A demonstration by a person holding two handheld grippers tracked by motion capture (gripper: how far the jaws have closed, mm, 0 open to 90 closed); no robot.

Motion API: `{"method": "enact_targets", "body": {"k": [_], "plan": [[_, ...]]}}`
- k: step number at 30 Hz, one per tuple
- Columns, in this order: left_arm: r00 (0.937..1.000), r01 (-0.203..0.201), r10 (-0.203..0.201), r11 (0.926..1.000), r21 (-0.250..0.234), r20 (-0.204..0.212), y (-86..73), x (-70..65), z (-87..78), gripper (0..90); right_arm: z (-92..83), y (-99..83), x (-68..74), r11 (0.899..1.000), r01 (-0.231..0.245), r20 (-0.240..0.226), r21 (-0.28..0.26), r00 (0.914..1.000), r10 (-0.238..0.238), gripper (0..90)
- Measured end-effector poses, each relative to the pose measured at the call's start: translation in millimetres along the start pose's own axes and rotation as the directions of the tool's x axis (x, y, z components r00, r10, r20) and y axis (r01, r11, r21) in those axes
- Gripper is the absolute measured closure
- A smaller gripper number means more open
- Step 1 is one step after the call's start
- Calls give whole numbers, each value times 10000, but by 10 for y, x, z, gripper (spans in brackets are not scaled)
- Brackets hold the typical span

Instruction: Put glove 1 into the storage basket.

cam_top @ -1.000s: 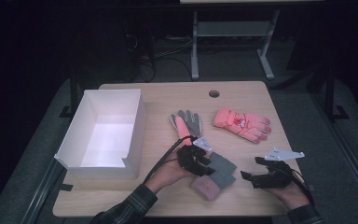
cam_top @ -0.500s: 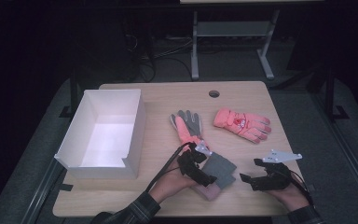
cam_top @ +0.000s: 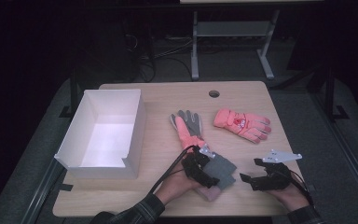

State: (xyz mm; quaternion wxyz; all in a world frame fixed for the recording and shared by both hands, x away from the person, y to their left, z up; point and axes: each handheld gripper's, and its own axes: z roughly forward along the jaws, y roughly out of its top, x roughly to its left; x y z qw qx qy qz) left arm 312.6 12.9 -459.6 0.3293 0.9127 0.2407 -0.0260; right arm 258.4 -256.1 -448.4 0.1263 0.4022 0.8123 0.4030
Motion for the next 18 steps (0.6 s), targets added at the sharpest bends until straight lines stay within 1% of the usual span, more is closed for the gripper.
{"method": "enact_targets", "body": {"k": [4,6,7,9,11,13,14,16,18], "plan": [[9999,-152,152,9998,118,39,8,4,-12,212,-8,-5,-2,10000,-17,41,5,10000,17,146],[9998,-202,202,9998,89,26,5,2,-13,239,-9,-8,-7,10000,-60,67,4,10000,60,143],[9998,-199,199,9998,65,83,5,2,-15,263,-10,-6,-8,10000,-77,65,-24,9999,78,143],[9994,-179,179,9998,-13,287,2,1,-15,338,-4,-3,-6,9999,-100,55,-24,9999,100,142],[9982,-164,161,9999,38,575,1,5,-21,430,15,-5,-10,9999,-97,60,40,9999,96,140],[9971,-129,123,9999,75,754,2,10,-21,487,32,-1,-20,9999,-99,49,66,9999,98,140],[9963,12,-17,10000,63,864,5,9,-17,525,40,3,-26,9999,-98,52,72,9999,98,140],[9940,89,-104,9999,146,1093,15,22,-8,595,47,5,-22,9999,-122,63,57,9999,122,140],[9923,128,-145,9998,146,1228,25,32,-5,637,43,-8,-2,9998,-151,63,104,9999,150,137]]}}
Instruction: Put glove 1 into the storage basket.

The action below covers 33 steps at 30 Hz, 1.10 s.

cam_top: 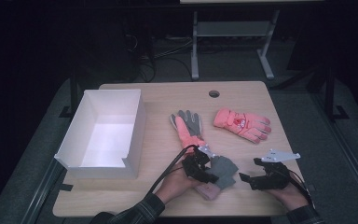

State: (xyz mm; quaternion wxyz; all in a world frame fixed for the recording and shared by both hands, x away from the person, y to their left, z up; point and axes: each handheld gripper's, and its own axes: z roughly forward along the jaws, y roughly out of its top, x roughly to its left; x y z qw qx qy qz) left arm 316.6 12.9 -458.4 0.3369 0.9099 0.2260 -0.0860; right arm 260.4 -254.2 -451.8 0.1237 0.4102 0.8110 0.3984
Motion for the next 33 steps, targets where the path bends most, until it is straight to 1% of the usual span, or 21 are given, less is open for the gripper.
{"method": "enact_targets", "body": {"k": [1,3,7,8,9,13,14,16,18,19,21,26,29,31,32,33], "plan": [[10000,-25,25,10000,13,-8,5,-3,-5,651,1,-5,3,9999,107,11,-42,9999,-107,136],[10000,-47,47,10000,35,37,9,-2,-24,669,-7,-8,8,9999,111,36,-37,9999,-111,135],[9991,146,-142,9998,-107,397,9,23,-73,684,-17,-3,0,9999,-30,79,-160,10000,32,134],[9984,260,-251,9995,-165,515,8,28,-94,685,-9,-4,-16,9998,43,121,-202,9999,-40,134],[9978,297,-285,9994,-199,598,8,33,-114,686,-3,-2,-19,9999,-56,144,-156,9999,58,134],[9983,216,-204,9995,-215,545,27,32,-218,690,-3,3,-26,9996,-183,159,-237,9997,187,135],[9983,272,-257,9992,-290,517,31,23,-246,690,1,3,-25,9995,-207,171,-256,9996,211,135],[9985,247,-230,9992,-327,504,42,25,-314,690,10,-1,-30,9997,-85,289,-226,9995,92,135],[9986,278,-258,9986,-441,454,49,16,-379,690,12,0,-29,9997,-75,331,-250,9994,83,135],[9990,234,-217,9988,-424,400,54,19,-411,689,12,4,-30,9996,-49,363,-286,9993,59,135],[9987,316,-299,9985,-438,405,61,20,-462,689,13,7,-30,9995,-58,372,-313,9993,69,135],[9995,209,-197,9985,-506,241,89,13,-581,689,19,2,-31,9995,-86,439,-307,9990,99,135],[9999,90,-84,9989,-464,126,116,-13,-650,689,16,3,-35,9995,-4,446,-323,9990,19,135],[9999,115,-110,9988,-483,116,124,-21,-673,689,23,3,-35,9995,-27,460,-313,9989,41,135],[9999,162,-160,9986,-506,53,144,-36,-725,689,25,3,-34,9995,-23,480,-306,9988,37,135],[10000,72,-71,9988,-483,17,154,-37,-757,689,26,2,-32,9995,-18,508,-305,9987,34,135]]}}
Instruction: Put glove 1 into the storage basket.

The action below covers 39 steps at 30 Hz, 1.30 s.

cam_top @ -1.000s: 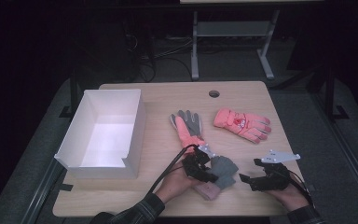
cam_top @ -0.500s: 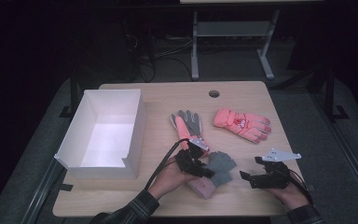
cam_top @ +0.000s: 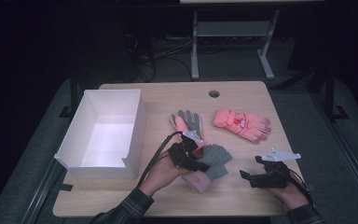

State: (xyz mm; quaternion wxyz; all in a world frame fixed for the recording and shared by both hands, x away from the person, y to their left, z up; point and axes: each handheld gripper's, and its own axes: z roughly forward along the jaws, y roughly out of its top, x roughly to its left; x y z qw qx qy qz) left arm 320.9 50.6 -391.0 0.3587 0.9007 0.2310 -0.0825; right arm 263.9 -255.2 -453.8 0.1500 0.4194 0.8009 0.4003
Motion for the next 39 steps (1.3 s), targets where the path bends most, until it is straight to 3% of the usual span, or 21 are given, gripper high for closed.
{"method": "enact_targets", "body": {"k": [11,16,26,32,39], "plan": [[9983,75,-103,9987,-503,-568,99,-4,-431,689,20,-5,11,10000,66,132,7,9999,-66,136],[9960,374,-453,9942,-1009,-776,108,50,-686,689,27,-9,18,9999,81,127,63,9999,-82,136],[9905,463,-677,9839,-1724,-1201,52,155,-1097,689,35,-11,25,9997,183,105,129,9998,-185,135],[9841,632,-940,9783,-1971,-1509,-2,213,-1256,689,45,-13,39,9997,166,71,163,9998,-167,135],[9710,770,-1273,9679,-2392,-2025,-97,294,-1512,689,46,-14,38,9997,193,43,151,9998,-193,135]]}}
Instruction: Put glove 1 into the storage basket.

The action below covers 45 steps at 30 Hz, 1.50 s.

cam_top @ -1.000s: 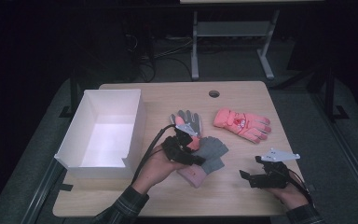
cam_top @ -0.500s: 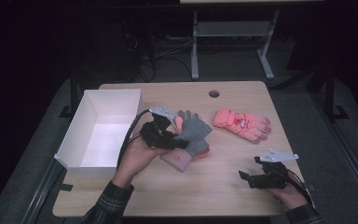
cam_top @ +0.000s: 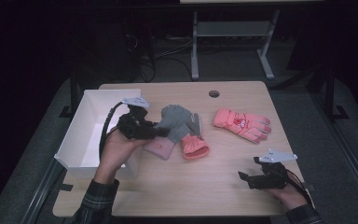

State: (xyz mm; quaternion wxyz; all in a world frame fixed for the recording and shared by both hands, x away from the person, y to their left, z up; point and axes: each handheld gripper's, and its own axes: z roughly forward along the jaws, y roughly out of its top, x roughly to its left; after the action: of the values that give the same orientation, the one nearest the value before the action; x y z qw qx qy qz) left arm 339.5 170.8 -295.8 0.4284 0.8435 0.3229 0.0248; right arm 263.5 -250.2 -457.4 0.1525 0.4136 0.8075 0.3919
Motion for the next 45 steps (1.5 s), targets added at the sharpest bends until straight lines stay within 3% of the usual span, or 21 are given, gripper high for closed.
{"method": "enact_targets", "body": {"k": [8,15,21,25,29,35,39,45], "plan": [[9967,403,-439,9978,-530,-689,-63,197,-275,689,9,3,2,9999,107,-30,32,9999,-107,136],[9839,808,-938,9927,-893,-1523,-168,409,-500,689,27,19,-3,10000,75,-30,17,10000,-75,136],[9631,1236,-1481,9851,-1195,-2246,-284,582,-726,689,57,52,-16,9999,145,-84,-30,9999,-146,135],[9447,1584,-1872,9794,-1253,-2691,-390,718,-800,688,91,87,-18,9998,195,-153,-26,9997,-195,136],[9181,1888,-2123,9767,-1017,-3347,-487,905,-759,687,121,104,-8,9997,249,-246,71,9994,-248,136],[8960,2334,-2301,9716,-380,-3798,-634,1181,-579,687,105,88,-14,9997,234,-262,119,9994,-231,136],[8839,2419,-2205,9703,-3,-4124,-697,1299,-486,687,83,71,-21,9998,188,-187,64,9997,-187,136],[8810,2352,-1958,9711,396,-4308,-801,1444,-412,686,60,54,-24,9999,99,-146,90,9998,-98,136]]}}
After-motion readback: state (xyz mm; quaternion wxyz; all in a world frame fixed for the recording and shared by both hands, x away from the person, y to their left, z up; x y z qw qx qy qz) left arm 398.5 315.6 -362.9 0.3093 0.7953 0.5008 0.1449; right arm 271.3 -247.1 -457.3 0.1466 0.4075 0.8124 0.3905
